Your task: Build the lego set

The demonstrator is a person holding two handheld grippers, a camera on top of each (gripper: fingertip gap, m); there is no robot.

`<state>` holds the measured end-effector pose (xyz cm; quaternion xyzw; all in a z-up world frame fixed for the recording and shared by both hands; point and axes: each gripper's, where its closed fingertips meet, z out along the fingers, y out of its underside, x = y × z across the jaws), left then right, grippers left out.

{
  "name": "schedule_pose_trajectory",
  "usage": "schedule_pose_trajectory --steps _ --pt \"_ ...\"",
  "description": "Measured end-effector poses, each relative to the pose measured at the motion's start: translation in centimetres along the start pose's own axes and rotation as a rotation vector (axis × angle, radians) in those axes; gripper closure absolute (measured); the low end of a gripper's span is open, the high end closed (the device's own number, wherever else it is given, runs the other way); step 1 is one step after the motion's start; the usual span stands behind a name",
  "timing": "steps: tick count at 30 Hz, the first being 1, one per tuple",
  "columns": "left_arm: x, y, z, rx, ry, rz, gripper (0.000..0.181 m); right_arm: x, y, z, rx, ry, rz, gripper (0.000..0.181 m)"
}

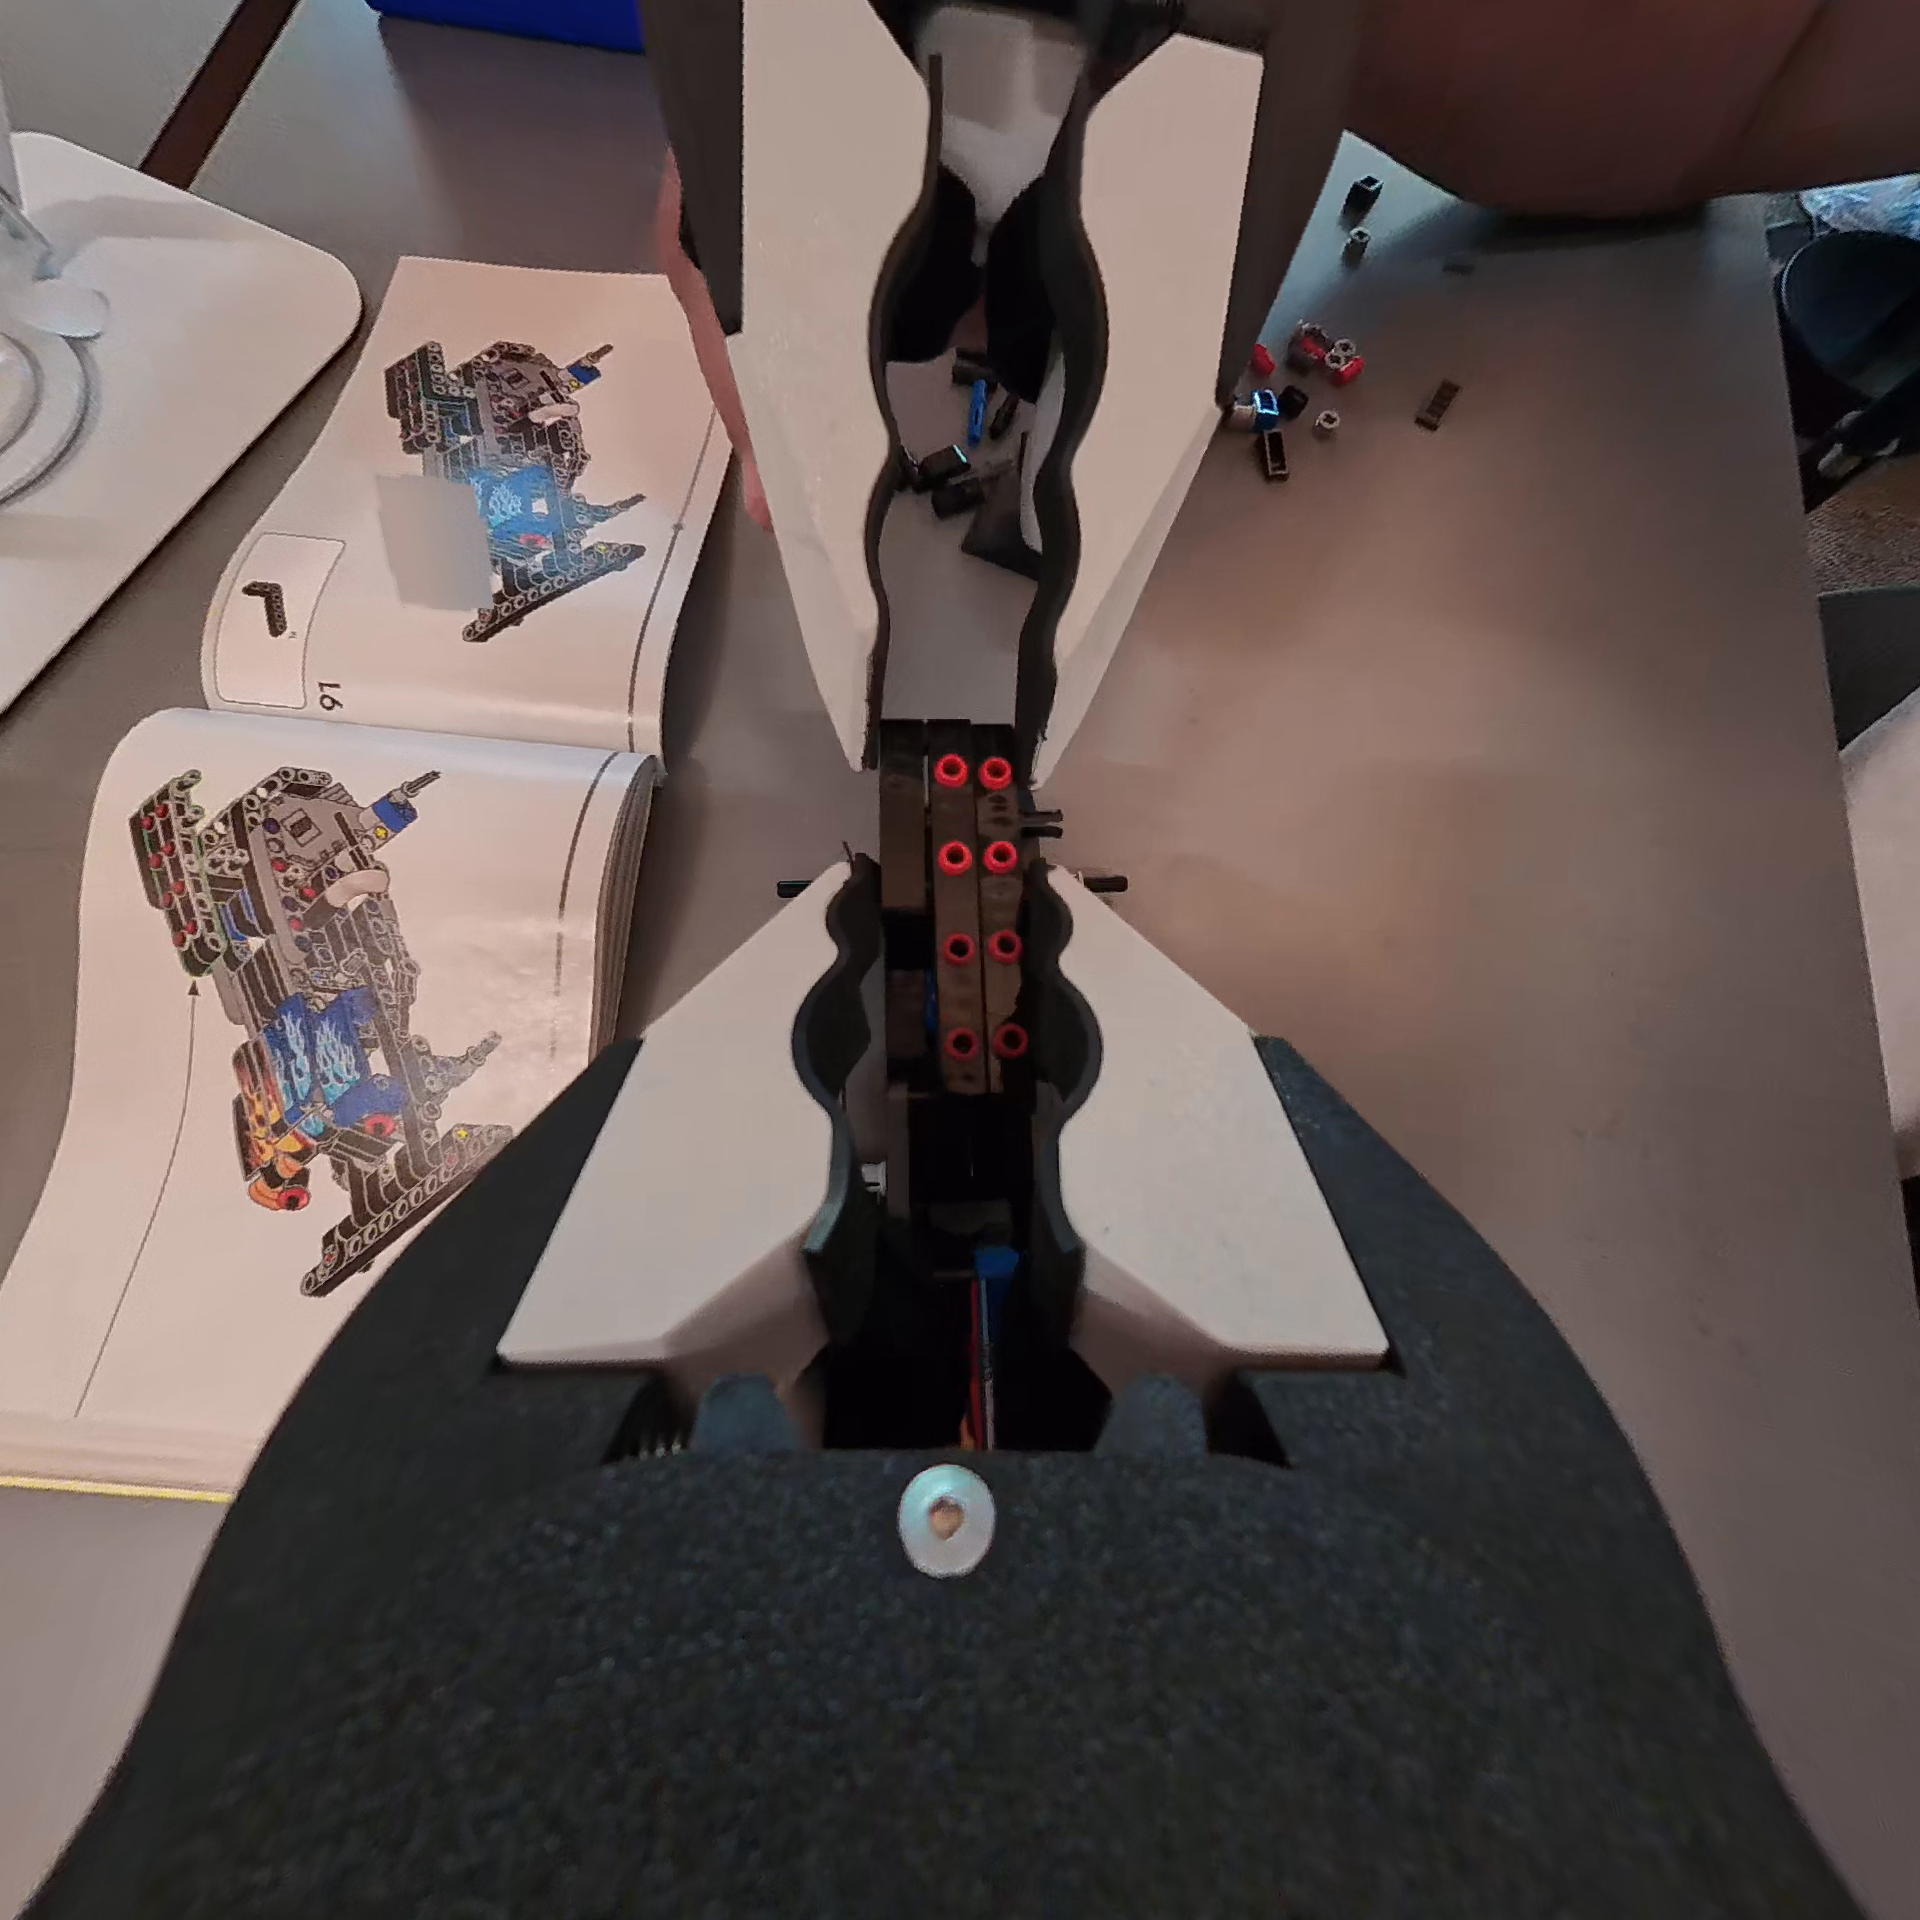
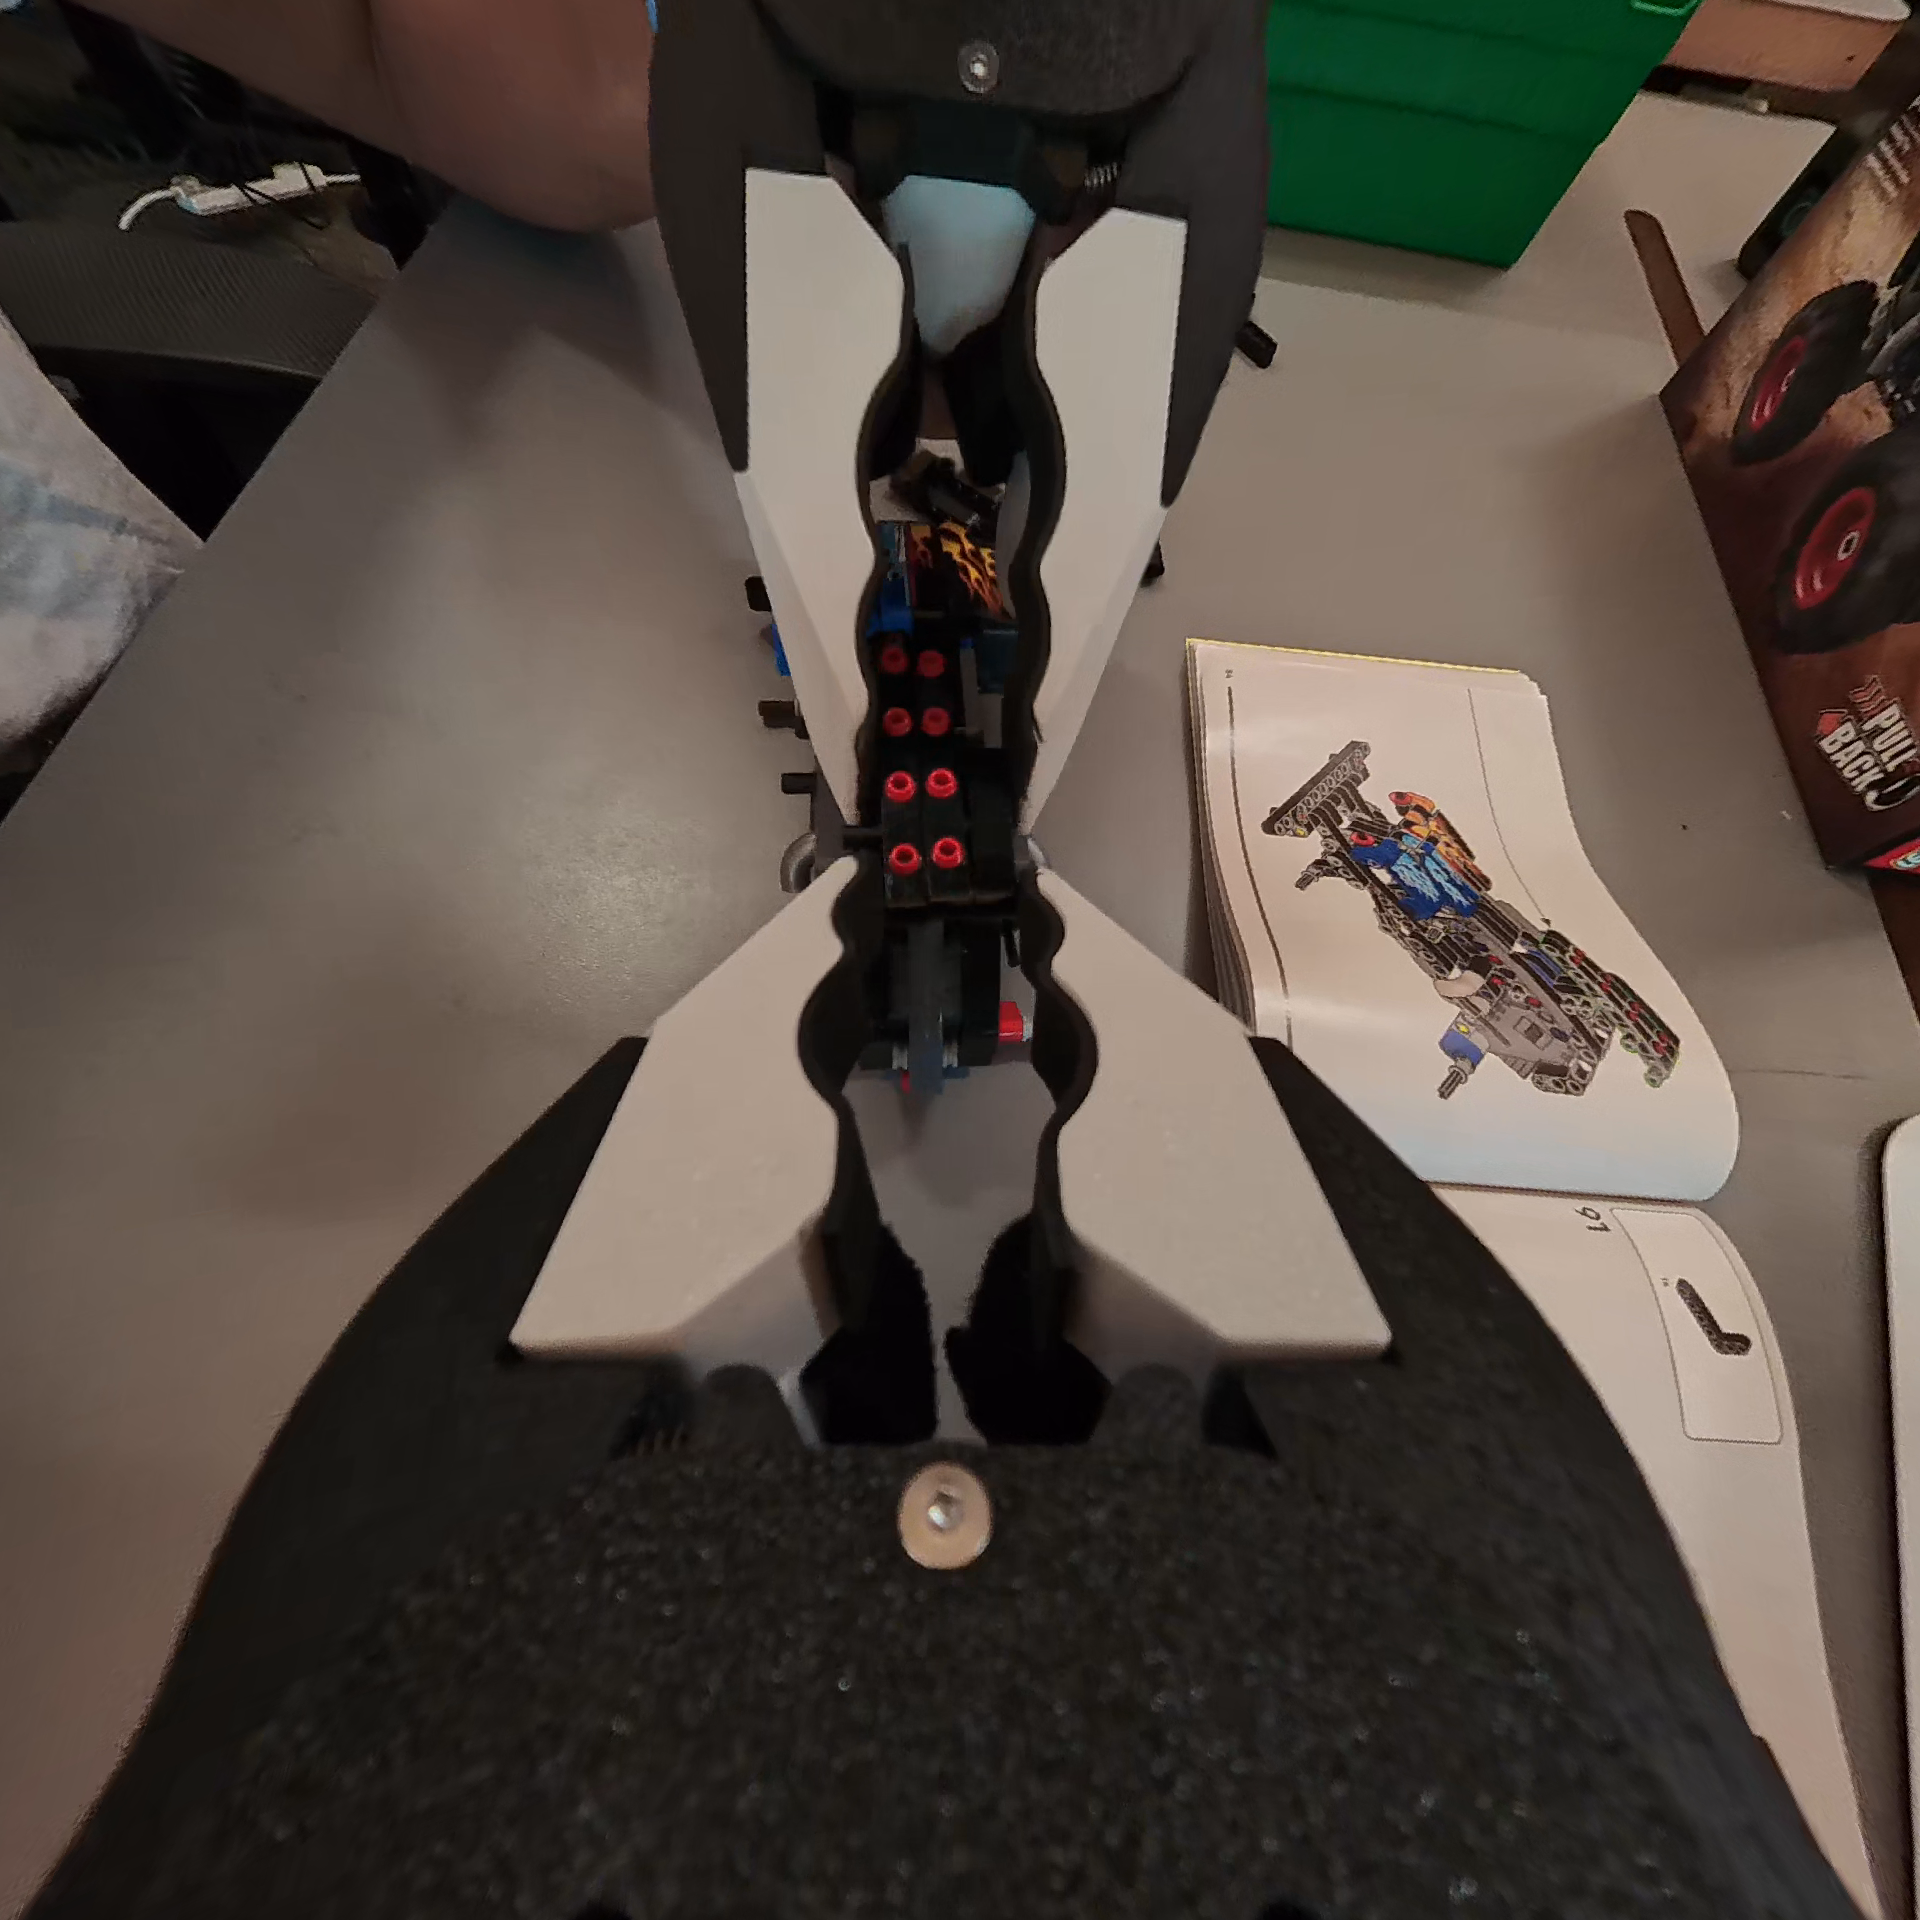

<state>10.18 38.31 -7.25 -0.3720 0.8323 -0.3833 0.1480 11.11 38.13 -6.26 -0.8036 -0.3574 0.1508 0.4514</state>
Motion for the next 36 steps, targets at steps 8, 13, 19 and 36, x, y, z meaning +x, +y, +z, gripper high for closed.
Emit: schedule_pose_trajectory --steps 8,13,19,36 --pt "-0.1 0.1 0.0 -0.022 -0.028 0.004 0.158 0.0 0.2 0.0 -0.012 -0.014 -0.006 0.158" --pt "-0.6 -0.1 0.1 0.020 -0.036 -0.018 0.157 0.5 0.2 0.0 0.006 -0.007 0.046 0.156" --pt "-1.2 0.0 -0.1 0.012 -0.090 -0.011 0.157 0.9 0.7 -1.4 0.057 -0.158 0.501 0.142" --pt "-1.4 -0.3 0.1 0.017 -0.164 0.041 0.157 0.8 0.2 -0.7 0.243 -0.559 1.092 0.171"
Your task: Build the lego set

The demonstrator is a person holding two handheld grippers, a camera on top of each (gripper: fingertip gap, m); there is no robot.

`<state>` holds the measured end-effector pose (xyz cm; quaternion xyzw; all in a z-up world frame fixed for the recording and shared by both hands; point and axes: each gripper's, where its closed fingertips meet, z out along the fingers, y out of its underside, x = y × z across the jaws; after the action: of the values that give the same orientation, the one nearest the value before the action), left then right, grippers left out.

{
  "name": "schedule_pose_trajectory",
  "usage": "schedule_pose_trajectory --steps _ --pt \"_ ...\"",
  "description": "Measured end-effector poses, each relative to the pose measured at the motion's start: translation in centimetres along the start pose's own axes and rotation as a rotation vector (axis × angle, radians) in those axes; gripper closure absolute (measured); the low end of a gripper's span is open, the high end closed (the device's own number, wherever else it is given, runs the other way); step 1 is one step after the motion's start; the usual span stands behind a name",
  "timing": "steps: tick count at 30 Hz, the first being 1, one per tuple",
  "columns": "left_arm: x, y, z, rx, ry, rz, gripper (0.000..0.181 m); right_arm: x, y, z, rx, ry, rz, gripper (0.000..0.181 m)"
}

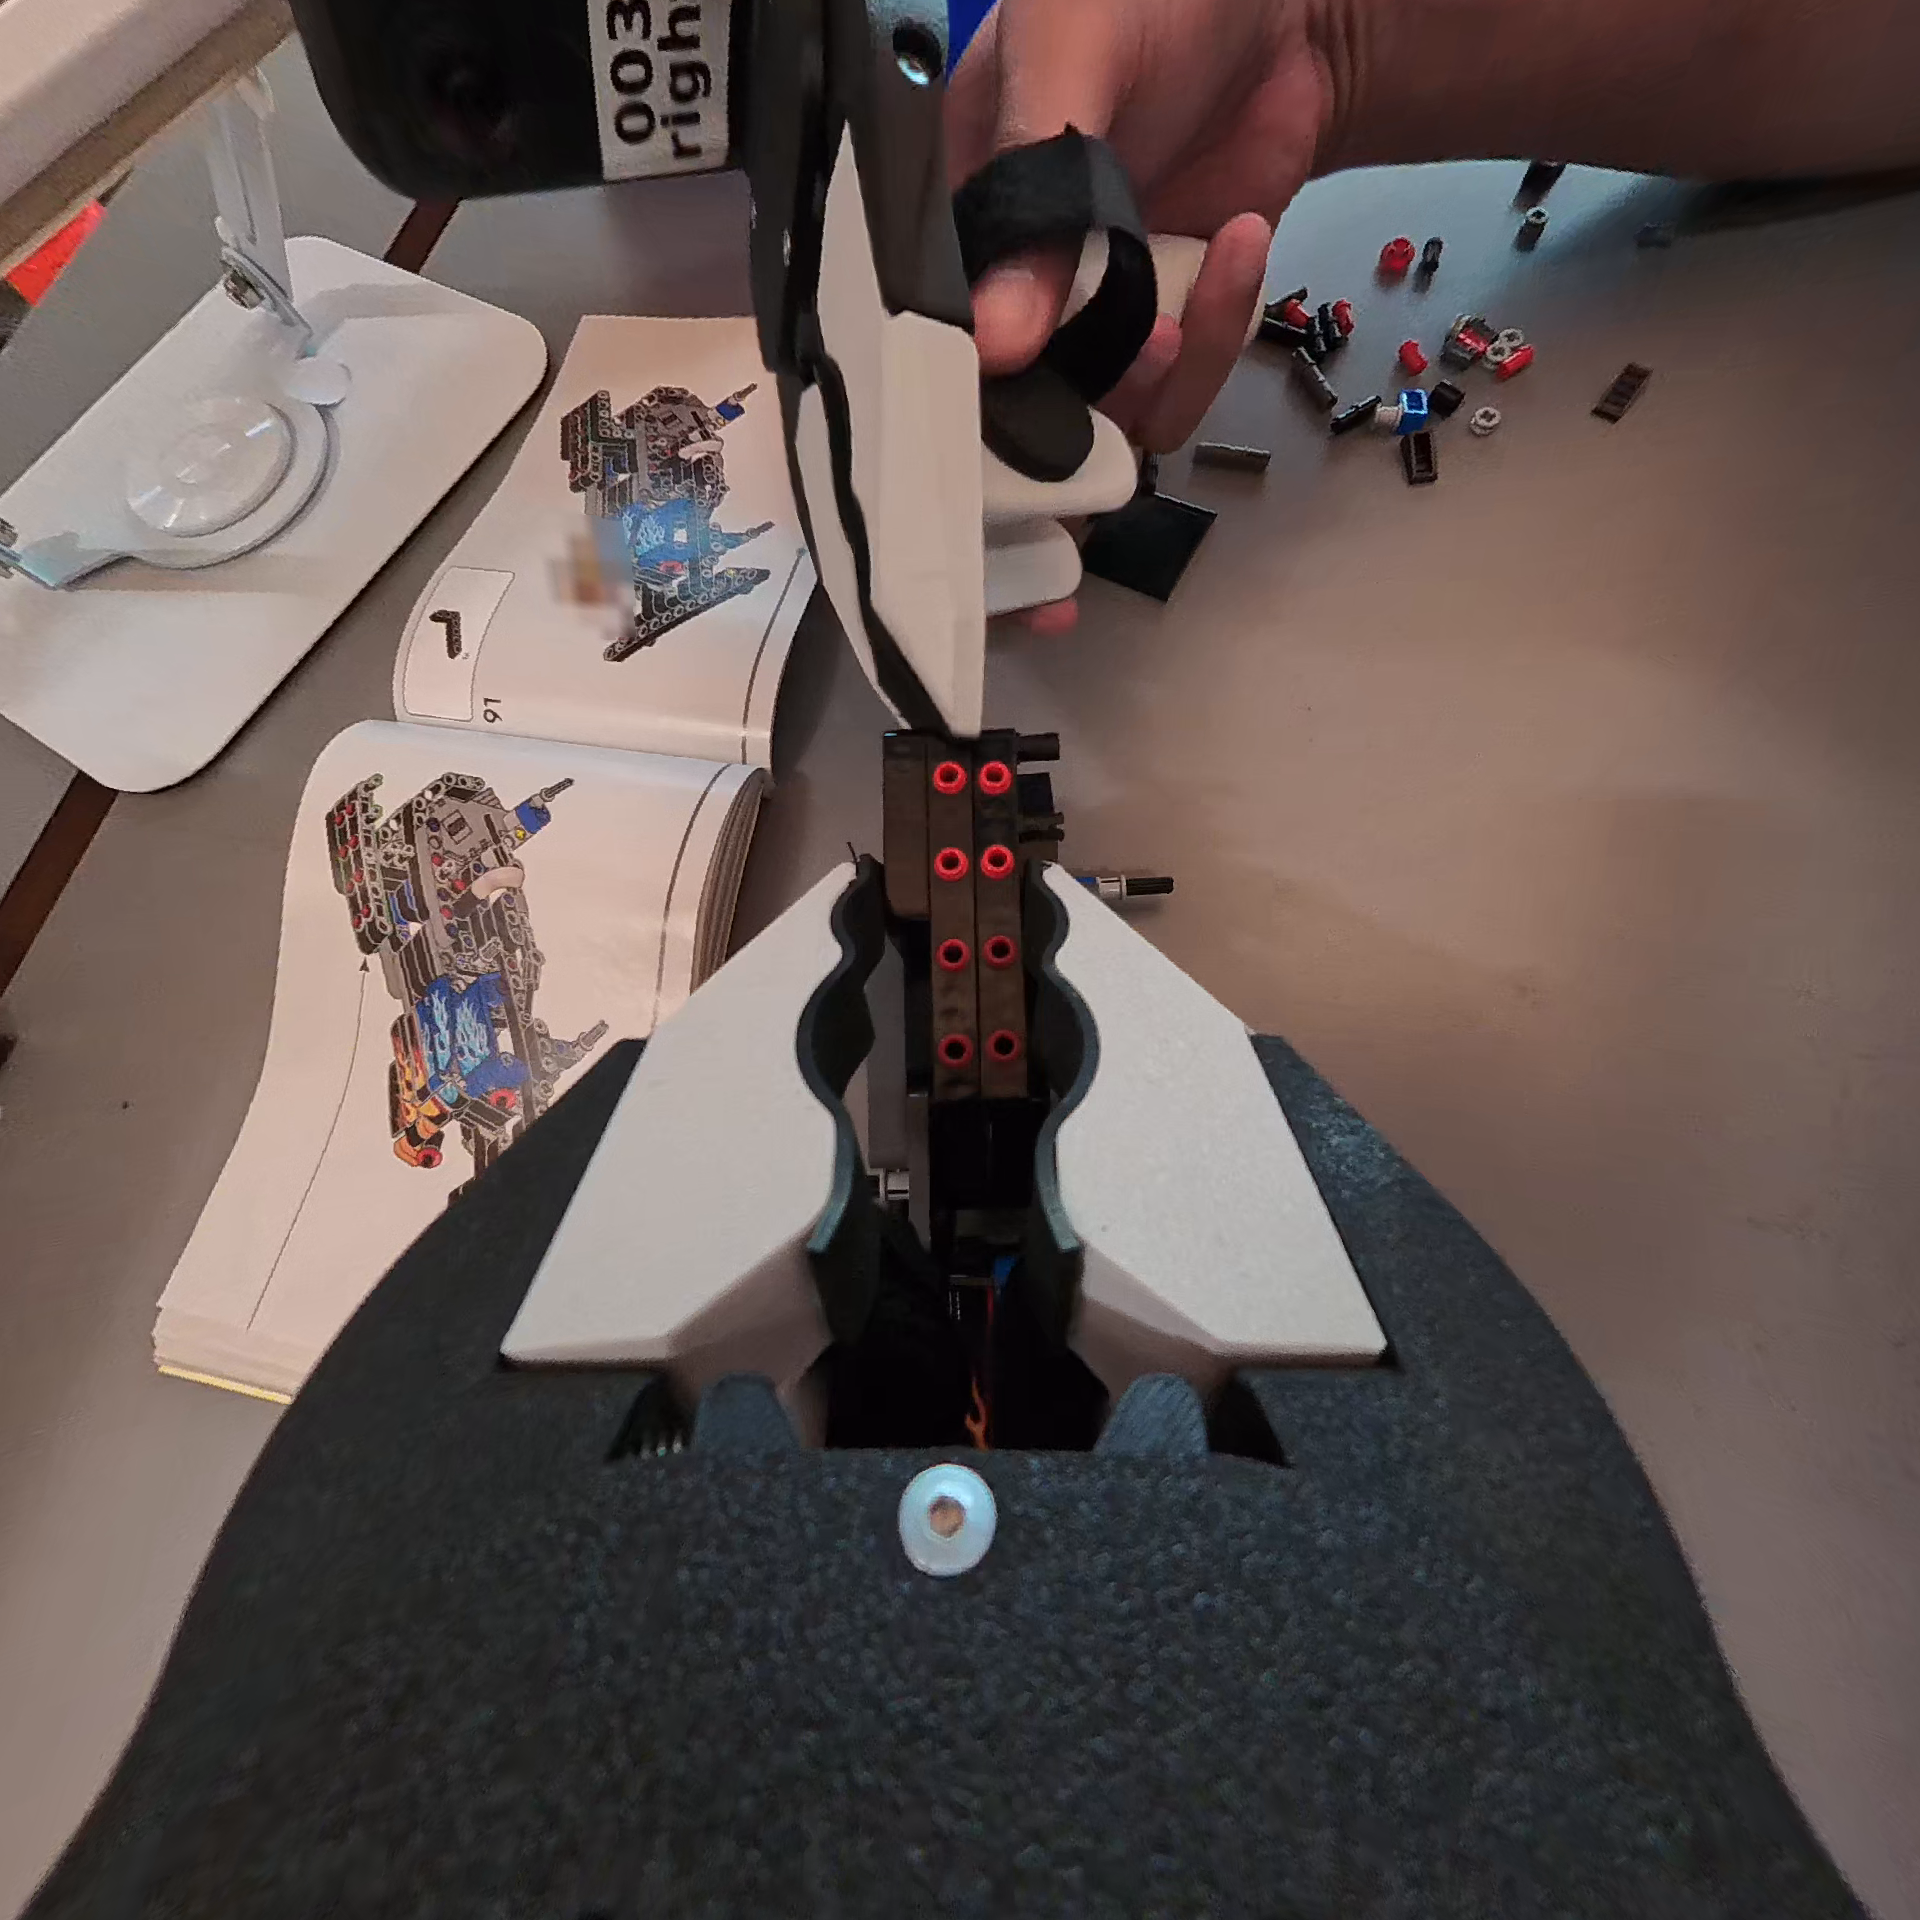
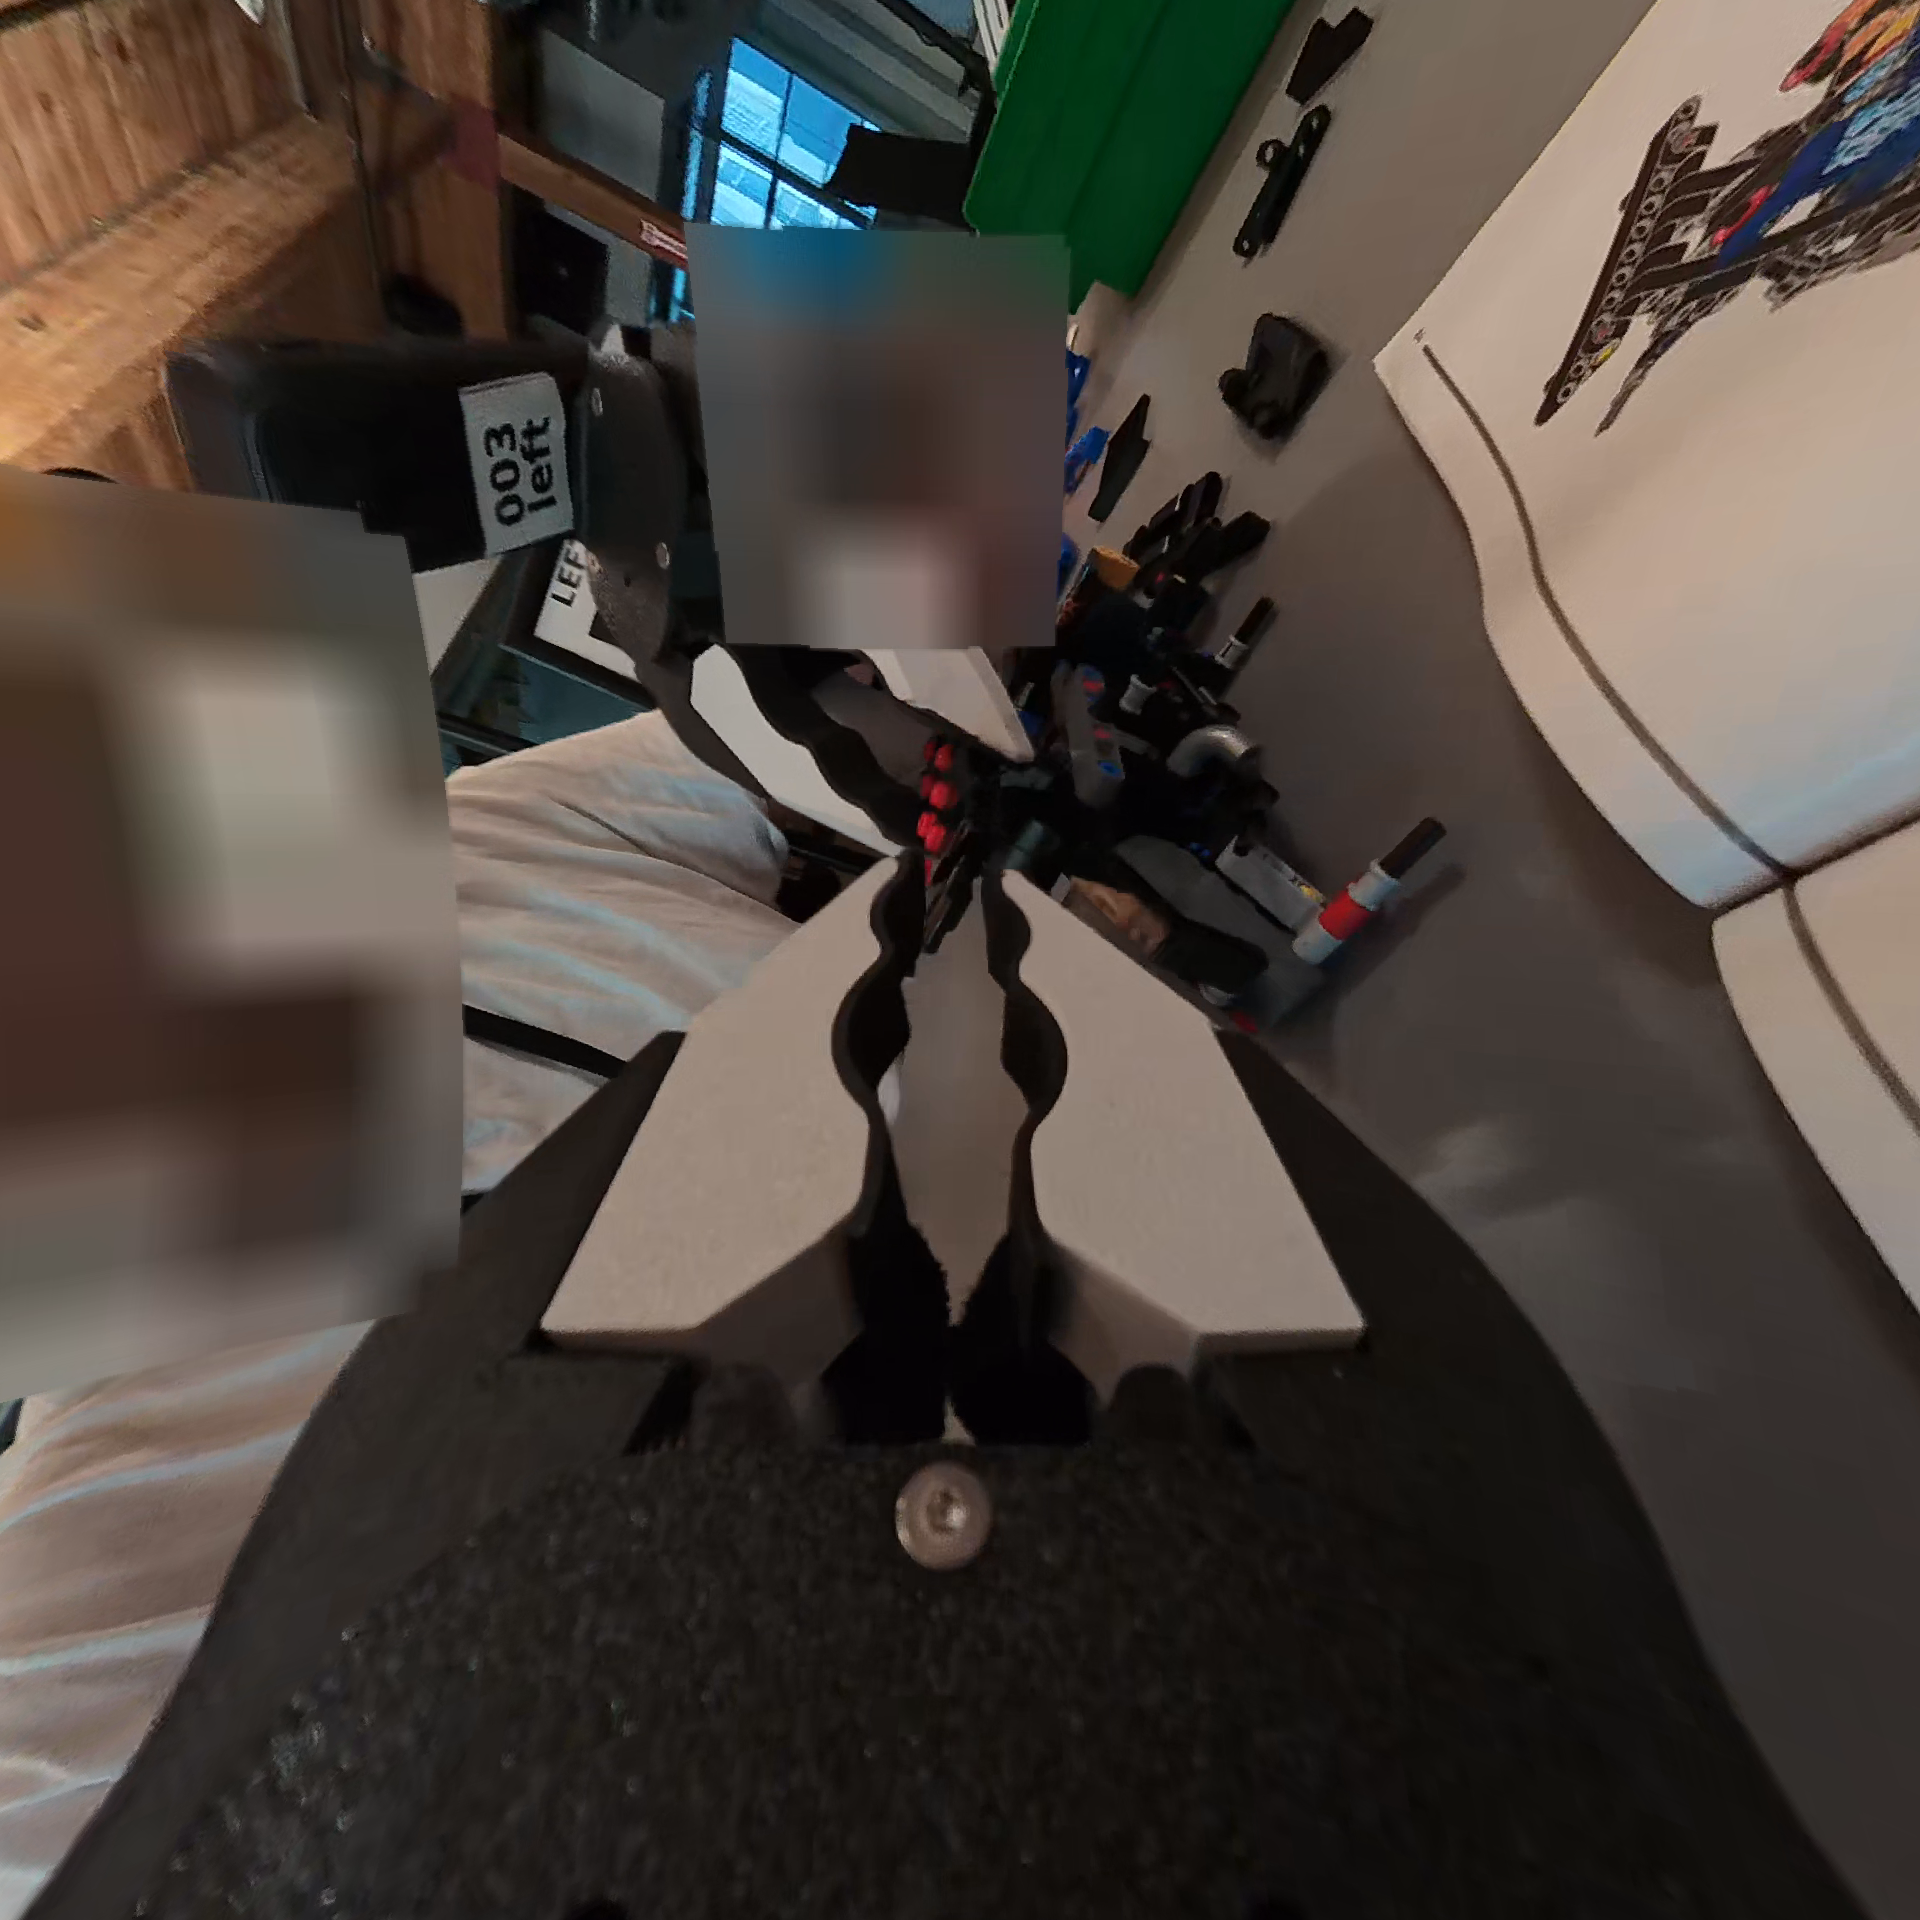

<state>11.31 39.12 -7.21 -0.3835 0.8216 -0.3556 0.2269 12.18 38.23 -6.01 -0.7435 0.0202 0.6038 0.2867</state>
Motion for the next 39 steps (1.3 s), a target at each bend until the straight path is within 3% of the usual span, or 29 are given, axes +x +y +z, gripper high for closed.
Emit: schedule_pose_trajectory --steps 13,15,17,18,21,23,25,27,29,35,39 --pt "0.1 0.0 0.1 -0.001 -0.004 0.014 0.157 -0.1 0.3 0.3 -0.021 -0.002 0.029 0.175" --pt "-0.1 0.0 0.1 -0.001 -0.003 0.003 0.157 0.0 0.1 0.4 -0.010 0.039 -0.033 0.174" --pt "-0.1 0.0 0.1 0.007 0.019 -0.024 0.157 0.1 0.2 0.2 -0.048 0.127 -0.169 0.167" --pt "0.0 0.0 0.1 0.010 0.035 -0.042 0.157 0.2 0.3 0.0 -0.081 0.190 -0.267 0.151" --pt "0.1 0.1 0.1 0.021 0.085 -0.117 0.157 -0.8 -0.4 -0.3 -0.123 0.414 -0.688 0.128" --pt "0.1 0.1 0.1 0.027 0.113 -0.161 0.156 -2.0 -0.4 0.1 -0.165 0.585 -1.006 0.133" --pt "0.1 0.1 0.1 0.030 0.130 -0.185 0.156 -1.5 -0.6 -0.2 -0.250 0.876 -1.356 0.139" --pt "0.0 0.1 0.1 0.033 0.129 -0.196 0.156 -1.0 -1.0 -0.5 -0.336 1.147 -1.681 0.158" --pt "-0.1 0.1 0.1 0.033 0.130 -0.207 0.156 -0.9 -0.6 -0.2 -0.387 1.267 -1.892 0.168" --pt "-0.1 0.1 0.1 0.036 0.141 -0.230 0.156 -0.8 -0.5 0.3 -0.358 1.430 -2.129 0.176" --pt "-0.2 0.2 0.0 0.037 0.145 -0.235 0.156 -1.6 0.4 1.3 -0.334 1.366 -2.151 0.164"
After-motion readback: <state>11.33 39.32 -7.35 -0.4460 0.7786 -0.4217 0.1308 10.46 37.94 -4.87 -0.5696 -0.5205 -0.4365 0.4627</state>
